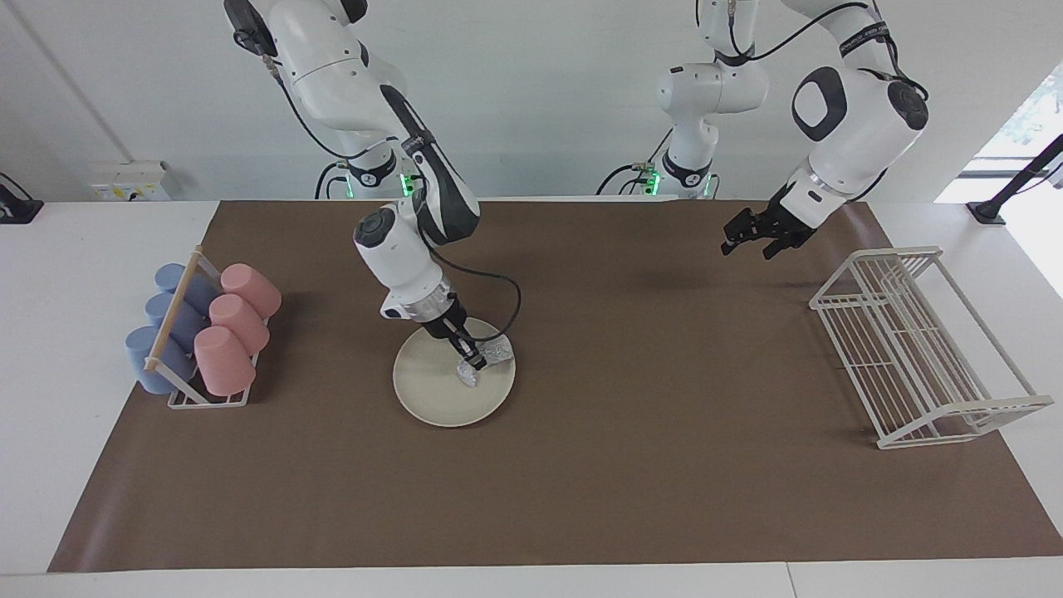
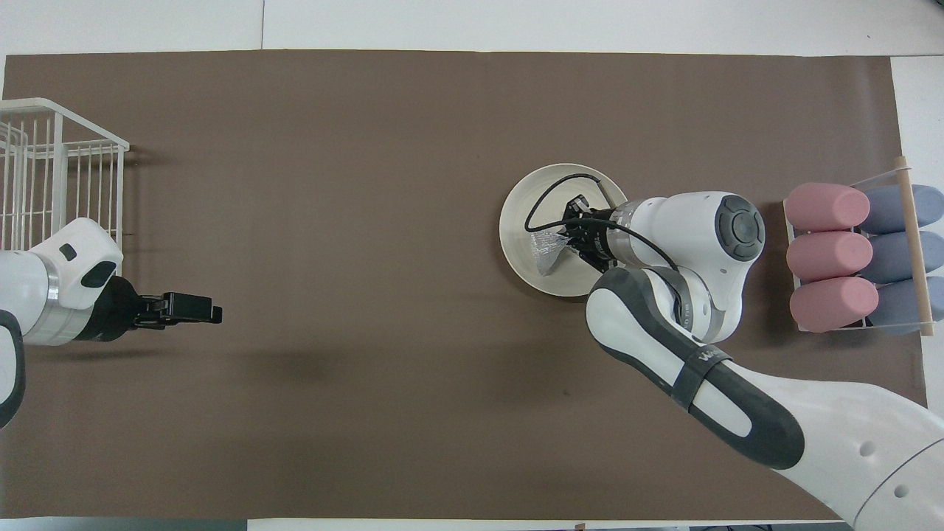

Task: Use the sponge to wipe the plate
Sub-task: 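Rub the scrubber around the plate surface with the right gripper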

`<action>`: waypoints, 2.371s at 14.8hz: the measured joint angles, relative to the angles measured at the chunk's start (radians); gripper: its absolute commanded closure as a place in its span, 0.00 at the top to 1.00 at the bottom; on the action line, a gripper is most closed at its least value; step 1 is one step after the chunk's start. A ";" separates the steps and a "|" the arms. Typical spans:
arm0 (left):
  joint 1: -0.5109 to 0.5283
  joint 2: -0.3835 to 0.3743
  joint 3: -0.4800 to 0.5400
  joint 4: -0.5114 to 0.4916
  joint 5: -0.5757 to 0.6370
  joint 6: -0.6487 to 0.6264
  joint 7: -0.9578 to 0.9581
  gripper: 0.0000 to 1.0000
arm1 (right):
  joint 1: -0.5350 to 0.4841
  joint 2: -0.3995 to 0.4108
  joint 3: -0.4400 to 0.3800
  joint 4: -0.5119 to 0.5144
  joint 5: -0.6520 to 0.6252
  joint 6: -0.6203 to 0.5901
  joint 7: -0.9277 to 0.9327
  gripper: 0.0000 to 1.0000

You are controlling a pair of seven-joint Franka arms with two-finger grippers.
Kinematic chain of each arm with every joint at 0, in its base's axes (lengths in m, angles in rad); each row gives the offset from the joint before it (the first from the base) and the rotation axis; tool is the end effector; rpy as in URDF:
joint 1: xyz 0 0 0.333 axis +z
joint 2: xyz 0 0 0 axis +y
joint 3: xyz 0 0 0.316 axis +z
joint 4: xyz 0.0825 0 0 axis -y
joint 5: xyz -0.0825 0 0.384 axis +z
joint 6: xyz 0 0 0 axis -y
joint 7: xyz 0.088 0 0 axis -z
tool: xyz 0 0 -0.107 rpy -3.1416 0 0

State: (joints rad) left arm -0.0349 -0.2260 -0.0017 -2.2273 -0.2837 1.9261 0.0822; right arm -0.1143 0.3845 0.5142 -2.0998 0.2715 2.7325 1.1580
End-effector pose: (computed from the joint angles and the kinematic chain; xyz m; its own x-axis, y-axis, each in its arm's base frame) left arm 0.4728 -0.0369 0.4634 0.9976 -0.0182 -0.0666 -0.0003 -0.9655 0.2604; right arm 0.5680 0.2175 0.2851 0.5174 -0.8239 -0.2314 -0.8366 -0.4300 -0.3394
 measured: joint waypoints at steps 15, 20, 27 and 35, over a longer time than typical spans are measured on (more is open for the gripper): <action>0.015 0.000 -0.007 0.009 0.001 0.000 -0.013 1.00 | -0.025 0.000 -0.028 0.010 0.000 -0.006 -0.088 0.00; 0.015 0.000 -0.006 0.009 0.001 0.002 -0.018 1.00 | 0.028 0.000 -0.030 0.009 0.000 -0.005 -0.015 0.00; 0.015 0.000 -0.008 0.009 0.001 0.015 -0.035 1.00 | 0.022 -0.094 -0.084 0.187 0.000 -0.417 0.006 0.00; 0.013 0.000 -0.021 0.010 0.001 0.051 -0.065 1.00 | 0.052 -0.375 -0.080 0.323 -0.034 -0.866 0.263 0.00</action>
State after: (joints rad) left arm -0.0215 -0.2259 -0.0226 -2.2177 -0.2827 1.9772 0.0174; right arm -0.0618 0.0098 0.4342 -1.7763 0.2378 1.8663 1.4213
